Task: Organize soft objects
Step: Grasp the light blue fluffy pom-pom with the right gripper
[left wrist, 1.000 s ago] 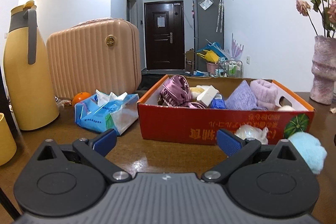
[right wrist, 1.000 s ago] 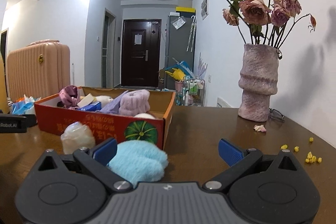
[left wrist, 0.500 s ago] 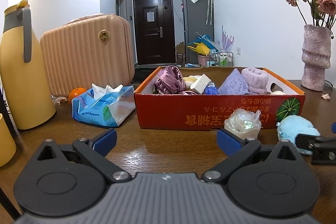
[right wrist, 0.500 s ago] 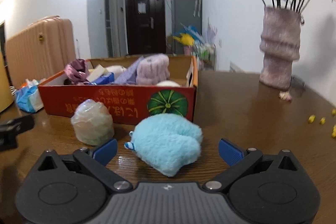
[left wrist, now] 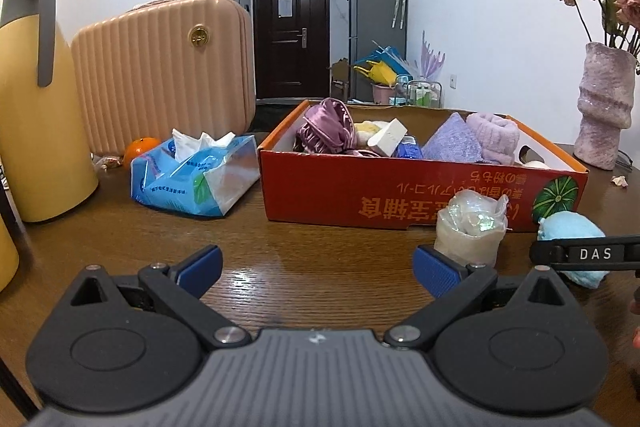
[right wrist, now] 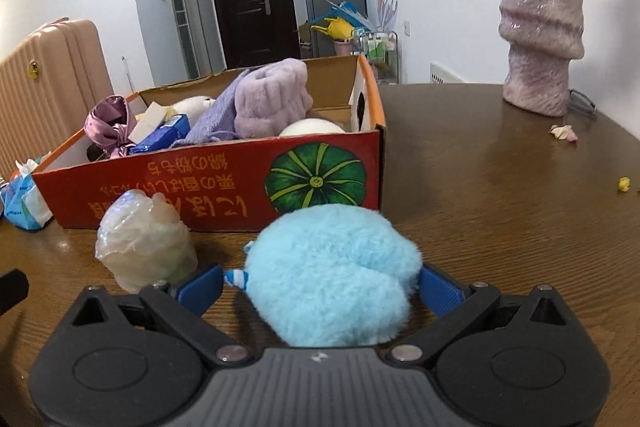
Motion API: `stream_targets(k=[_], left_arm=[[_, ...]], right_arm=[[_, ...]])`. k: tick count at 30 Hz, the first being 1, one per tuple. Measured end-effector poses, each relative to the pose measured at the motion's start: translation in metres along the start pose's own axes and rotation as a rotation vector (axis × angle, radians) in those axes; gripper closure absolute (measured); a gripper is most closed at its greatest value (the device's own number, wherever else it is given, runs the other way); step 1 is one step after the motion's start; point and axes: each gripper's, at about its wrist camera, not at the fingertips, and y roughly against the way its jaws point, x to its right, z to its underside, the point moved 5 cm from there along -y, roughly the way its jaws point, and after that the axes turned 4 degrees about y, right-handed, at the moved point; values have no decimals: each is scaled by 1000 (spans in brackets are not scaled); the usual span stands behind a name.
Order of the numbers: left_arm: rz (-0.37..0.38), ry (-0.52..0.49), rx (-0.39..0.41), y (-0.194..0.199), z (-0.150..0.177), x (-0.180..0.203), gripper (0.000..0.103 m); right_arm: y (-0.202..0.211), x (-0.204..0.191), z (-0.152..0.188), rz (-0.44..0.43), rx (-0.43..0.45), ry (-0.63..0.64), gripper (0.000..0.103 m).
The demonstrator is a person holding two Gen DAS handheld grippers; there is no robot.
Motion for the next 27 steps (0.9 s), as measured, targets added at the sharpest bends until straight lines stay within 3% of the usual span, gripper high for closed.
stream_targets(k=[5,7,10,27], left_arm=[[-3,17,-11,-2,0,-3,0],[-4,22,-13,-2,0,-3,0],[-4,28,-19,-3,0,-4,0],[-13,46,-17,-4,-1,-7,0]], right_arm=[[-4,-2,-3,-7,0,20,7],[-2,-3,-3,-7,5,35,19],[0,-3,-2,-18,14,39,23],[30,18,-7,-13,146,54,24]])
